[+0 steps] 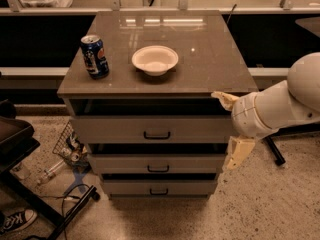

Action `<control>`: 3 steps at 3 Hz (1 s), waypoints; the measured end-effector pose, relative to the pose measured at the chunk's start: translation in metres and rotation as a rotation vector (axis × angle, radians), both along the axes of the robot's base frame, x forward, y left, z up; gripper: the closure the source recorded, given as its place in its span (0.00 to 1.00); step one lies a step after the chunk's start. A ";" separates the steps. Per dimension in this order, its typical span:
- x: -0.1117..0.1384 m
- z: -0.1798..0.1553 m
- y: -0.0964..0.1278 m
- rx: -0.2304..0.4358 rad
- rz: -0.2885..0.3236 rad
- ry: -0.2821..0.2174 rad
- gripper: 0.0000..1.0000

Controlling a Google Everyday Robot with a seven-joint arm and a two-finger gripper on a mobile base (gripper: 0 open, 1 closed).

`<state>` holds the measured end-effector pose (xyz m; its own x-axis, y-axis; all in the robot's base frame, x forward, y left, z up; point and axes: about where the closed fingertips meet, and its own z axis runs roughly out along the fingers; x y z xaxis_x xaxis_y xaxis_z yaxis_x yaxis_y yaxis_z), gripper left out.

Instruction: Open top drawer

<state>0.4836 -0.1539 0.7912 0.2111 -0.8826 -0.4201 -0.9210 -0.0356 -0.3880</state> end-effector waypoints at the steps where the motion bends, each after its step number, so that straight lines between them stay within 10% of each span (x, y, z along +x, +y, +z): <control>1: 0.004 -0.024 0.013 -0.035 -0.010 0.035 0.00; 3: 0.061 -0.120 0.047 -0.165 -0.085 0.159 0.00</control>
Offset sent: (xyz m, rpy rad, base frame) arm 0.0569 0.0552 -0.1497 -0.1882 0.2107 -0.1126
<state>0.5448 -0.1069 0.6713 0.0761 -0.9539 -0.2904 -0.9723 -0.0064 -0.2337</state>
